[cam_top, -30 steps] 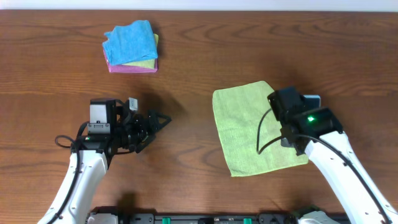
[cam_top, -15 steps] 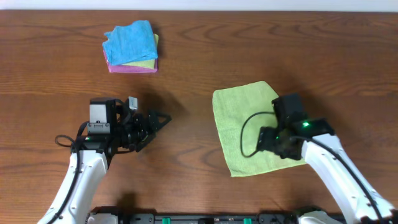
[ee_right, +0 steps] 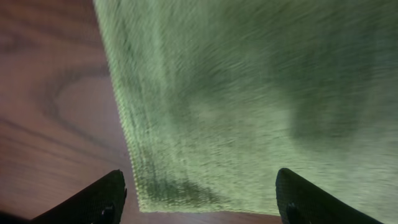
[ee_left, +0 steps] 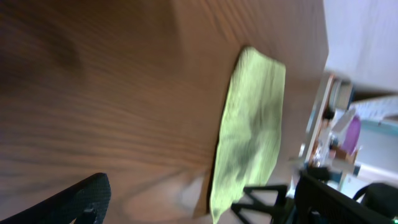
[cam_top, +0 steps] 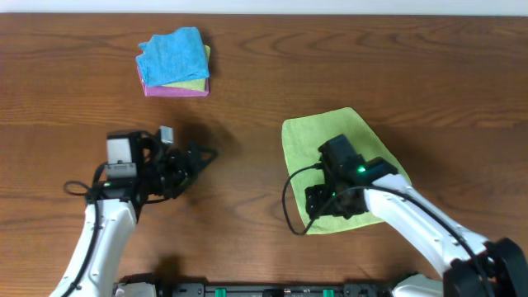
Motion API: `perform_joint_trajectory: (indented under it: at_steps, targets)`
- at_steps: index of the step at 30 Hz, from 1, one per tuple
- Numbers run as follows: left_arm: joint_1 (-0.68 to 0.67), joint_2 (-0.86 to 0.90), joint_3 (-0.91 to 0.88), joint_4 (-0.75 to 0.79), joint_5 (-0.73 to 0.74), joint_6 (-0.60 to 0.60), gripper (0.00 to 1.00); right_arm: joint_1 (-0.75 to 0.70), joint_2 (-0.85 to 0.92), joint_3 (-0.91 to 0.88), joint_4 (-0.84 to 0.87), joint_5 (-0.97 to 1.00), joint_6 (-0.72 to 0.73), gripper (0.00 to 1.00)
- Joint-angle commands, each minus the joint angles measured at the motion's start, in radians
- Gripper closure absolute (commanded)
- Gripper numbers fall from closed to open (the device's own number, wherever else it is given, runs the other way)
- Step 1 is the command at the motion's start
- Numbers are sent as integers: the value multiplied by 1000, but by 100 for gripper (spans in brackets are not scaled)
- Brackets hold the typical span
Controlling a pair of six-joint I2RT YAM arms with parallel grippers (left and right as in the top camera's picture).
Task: Fold the cloth
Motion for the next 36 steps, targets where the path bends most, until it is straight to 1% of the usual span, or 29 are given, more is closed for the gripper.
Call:
perform_joint_trajectory:
  at_steps: [1,6,8,9,10,14,19,21,23,27,32,36]
  targets:
    - [65,0,23,1,32,36,4,32,30,0,2,-9,-16,22]
    - [138,0,23,1,83,48,4,67,61,0,3,-7,-15,24]
    - [154,0,23,1,86,48,4,71,69,0,3,-7,-15,26]
    - [161,0,23,1,86,48,4,74,74,0,3,-1,-16,29]
    - [163,0,23,1,86,48,4,74,79,0,3,0,-16,31]
    - [163,0,23,1,87,48,4,74,104,0,17,0,-16,33]
    - [163,0,23,1,87,48,4,74,150,0,39,-1,-15,40]
    - [163,0,23,1,86,48,4,74,163,0,45,-1,-15,46]
    - [163,0,23,1,87,48,4,74,171,0,55,-2,-15,59]
    - [163,0,23,2,86,48,4,74,170,1,101,-22,-4,98]
    - [163,0,25,15,85,48,4,92,171,10,235,-131,13,99]
    - [163,0,25,36,85,48,4,150,171,28,306,-150,61,99]
